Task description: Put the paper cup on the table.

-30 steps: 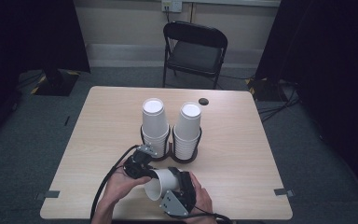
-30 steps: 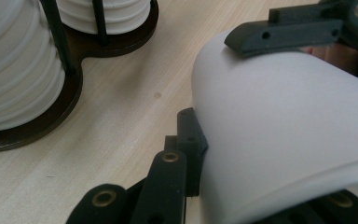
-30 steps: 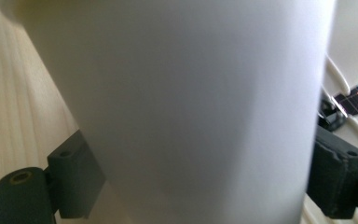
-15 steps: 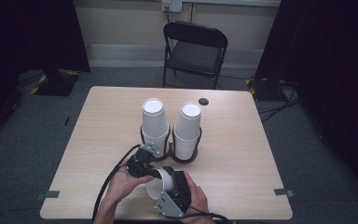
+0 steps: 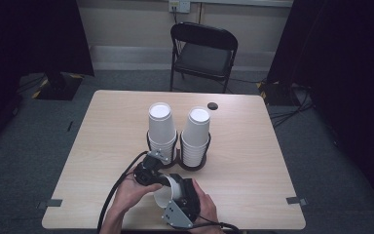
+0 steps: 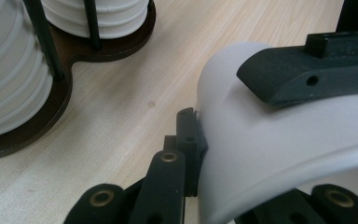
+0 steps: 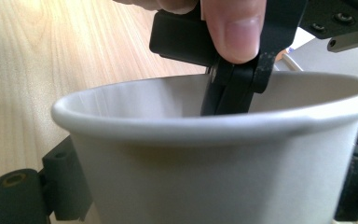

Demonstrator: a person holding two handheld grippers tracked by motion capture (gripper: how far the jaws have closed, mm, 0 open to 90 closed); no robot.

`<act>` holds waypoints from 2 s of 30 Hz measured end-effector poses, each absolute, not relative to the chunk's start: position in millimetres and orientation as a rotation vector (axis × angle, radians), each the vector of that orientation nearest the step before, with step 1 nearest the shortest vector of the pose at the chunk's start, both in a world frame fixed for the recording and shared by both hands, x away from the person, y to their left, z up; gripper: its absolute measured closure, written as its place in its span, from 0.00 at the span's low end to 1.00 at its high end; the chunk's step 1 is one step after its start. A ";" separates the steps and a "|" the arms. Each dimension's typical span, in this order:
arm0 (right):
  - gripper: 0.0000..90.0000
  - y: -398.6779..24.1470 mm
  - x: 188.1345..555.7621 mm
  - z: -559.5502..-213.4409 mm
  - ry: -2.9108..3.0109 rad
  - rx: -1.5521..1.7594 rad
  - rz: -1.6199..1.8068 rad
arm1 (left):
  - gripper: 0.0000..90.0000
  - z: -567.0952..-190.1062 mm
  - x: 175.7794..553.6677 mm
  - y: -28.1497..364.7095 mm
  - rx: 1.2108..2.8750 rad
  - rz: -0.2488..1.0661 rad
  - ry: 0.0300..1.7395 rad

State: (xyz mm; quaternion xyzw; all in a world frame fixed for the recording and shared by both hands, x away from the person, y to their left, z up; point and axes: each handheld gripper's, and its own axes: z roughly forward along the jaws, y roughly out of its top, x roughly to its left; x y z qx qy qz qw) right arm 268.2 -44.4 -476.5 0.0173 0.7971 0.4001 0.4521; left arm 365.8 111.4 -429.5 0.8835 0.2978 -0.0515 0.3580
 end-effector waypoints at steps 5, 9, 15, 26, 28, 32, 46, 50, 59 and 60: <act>0.13 -48.1 268.3 -477.6 1.960 0.053 1.004 | 0.94 -430.2 365.1 108.7 2.252 -0.119 0.760; 0.14 -54.9 268.1 -474.9 1.966 0.090 1.016 | 0.83 -428.1 363.4 107.4 2.197 -0.097 0.762; 0.14 -59.8 270.3 -473.7 1.972 0.127 1.040 | 0.77 -426.1 361.0 109.5 2.119 -0.047 0.741; 0.14 -71.5 280.3 -471.3 1.987 0.263 1.131 | 0.50 -432.4 355.4 121.6 2.000 0.079 0.754; 0.14 -72.2 281.3 -470.5 1.991 0.274 1.145 | 0.48 -433.4 353.0 124.5 1.964 0.109 0.753; 0.14 -73.5 283.4 -468.8 2.005 0.317 1.171 | 0.42 -435.2 348.5 131.4 1.906 0.150 0.750; 0.14 -88.6 292.9 -468.0 2.016 0.493 1.267 | 0.31 -440.8 338.7 150.6 1.762 0.225 0.739; 0.14 -95.4 294.5 -468.2 2.004 0.536 1.289 | 0.29 -442.5 336.5 155.4 1.741 0.247 0.739; 0.14 -118.4 299.3 -465.4 1.959 0.658 1.358 | 0.23 -448.2 330.0 168.9 1.674 0.331 0.767; 0.14 -121.5 300.3 -464.5 1.949 0.673 1.369 | 0.24 -449.4 329.0 170.7 1.655 0.337 0.779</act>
